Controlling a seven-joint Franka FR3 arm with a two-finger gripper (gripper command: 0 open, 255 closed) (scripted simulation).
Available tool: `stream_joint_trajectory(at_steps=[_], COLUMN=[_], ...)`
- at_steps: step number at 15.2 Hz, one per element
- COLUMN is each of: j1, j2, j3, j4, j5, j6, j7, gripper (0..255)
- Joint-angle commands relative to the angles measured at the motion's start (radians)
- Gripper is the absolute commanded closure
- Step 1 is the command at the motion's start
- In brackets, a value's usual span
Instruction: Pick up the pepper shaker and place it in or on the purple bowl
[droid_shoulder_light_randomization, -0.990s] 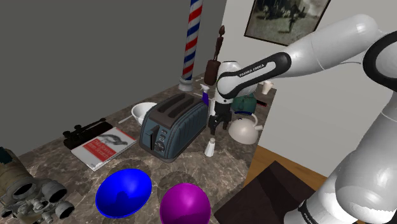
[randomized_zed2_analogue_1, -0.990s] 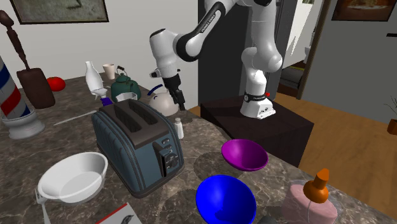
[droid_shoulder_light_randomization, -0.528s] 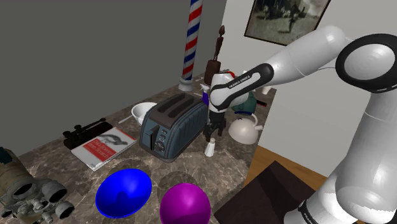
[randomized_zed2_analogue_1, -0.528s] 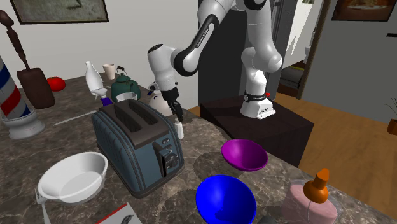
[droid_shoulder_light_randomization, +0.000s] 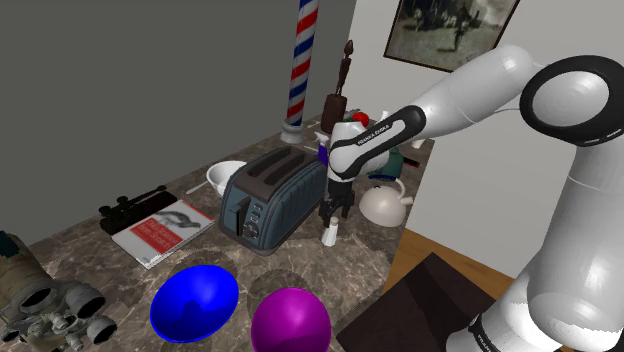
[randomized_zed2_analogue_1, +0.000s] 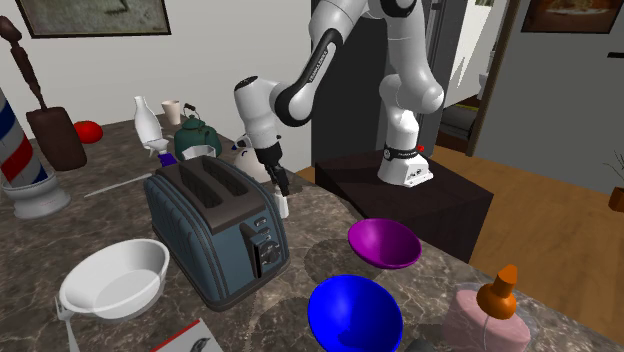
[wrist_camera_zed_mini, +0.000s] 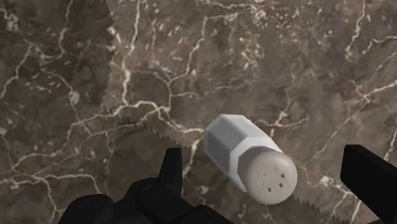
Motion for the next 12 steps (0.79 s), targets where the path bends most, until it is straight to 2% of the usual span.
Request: stream_joint_trajectory(at_steps=[1, 2, 3, 12], j1=[0.000, 0.000, 0.000, 0.000], j2=[0.000, 0.000, 0.000, 0.000], j3=[0.000, 0.000, 0.000, 0.000], j4=[0.000, 0.000, 0.000, 0.000], j5=[0.000, 0.000, 0.000, 0.000], j6=[0.000, 0.000, 0.000, 0.000], j7=[0.000, 0.000, 0.000, 0.000], gripper=[0, 0, 255, 255])
